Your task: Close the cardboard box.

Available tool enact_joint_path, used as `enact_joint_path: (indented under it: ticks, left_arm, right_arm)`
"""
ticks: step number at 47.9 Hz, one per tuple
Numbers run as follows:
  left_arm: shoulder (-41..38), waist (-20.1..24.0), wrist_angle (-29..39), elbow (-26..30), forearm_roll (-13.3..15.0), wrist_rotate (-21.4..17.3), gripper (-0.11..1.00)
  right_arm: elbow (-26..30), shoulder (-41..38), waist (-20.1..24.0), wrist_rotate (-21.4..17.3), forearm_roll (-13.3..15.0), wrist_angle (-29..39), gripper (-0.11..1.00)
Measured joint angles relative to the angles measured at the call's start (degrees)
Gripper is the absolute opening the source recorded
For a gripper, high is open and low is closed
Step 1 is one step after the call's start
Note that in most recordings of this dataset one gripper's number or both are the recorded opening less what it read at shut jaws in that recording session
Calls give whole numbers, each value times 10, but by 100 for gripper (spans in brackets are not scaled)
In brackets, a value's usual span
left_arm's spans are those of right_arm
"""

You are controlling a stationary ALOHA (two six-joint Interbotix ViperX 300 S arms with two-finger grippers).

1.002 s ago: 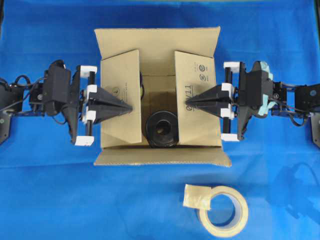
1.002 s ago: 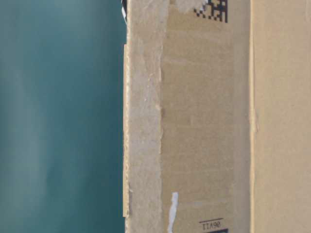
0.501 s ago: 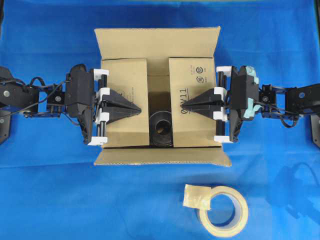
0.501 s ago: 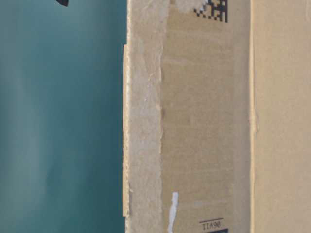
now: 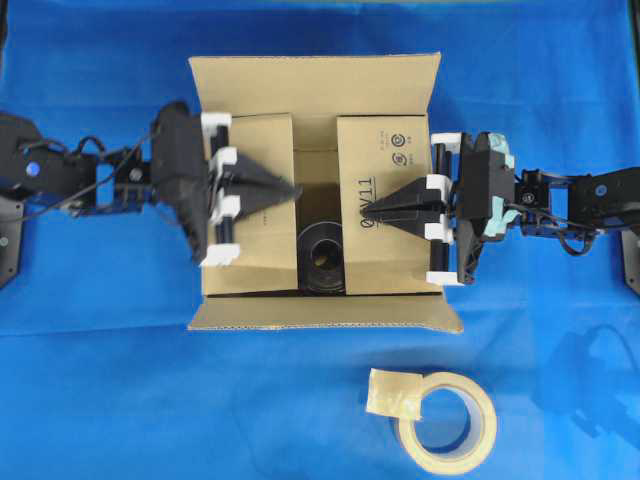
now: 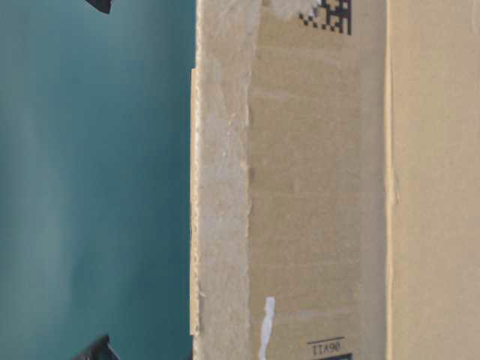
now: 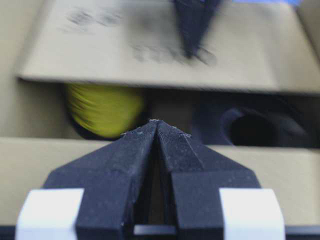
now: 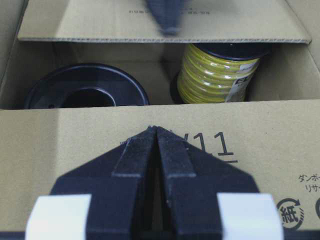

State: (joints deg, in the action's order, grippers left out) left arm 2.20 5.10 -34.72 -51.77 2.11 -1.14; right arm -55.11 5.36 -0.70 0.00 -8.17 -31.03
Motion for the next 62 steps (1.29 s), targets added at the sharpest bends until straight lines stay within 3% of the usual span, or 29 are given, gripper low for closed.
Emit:
enact_joint_path:
  ticks: [16, 32, 62]
  left_arm:
    - [-41, 75, 15, 80, 0, -55, 0]
    - [-82, 79, 33, 136, 0, -62, 0]
    - [-125, 91, 32, 142, 0, -64, 0]
  right_arm:
    - [0, 0, 0, -2, -1, 0, 0]
    - [0, 0, 0, -2, 0, -1, 0]
    - [0, -1, 0, -2, -1, -1, 0]
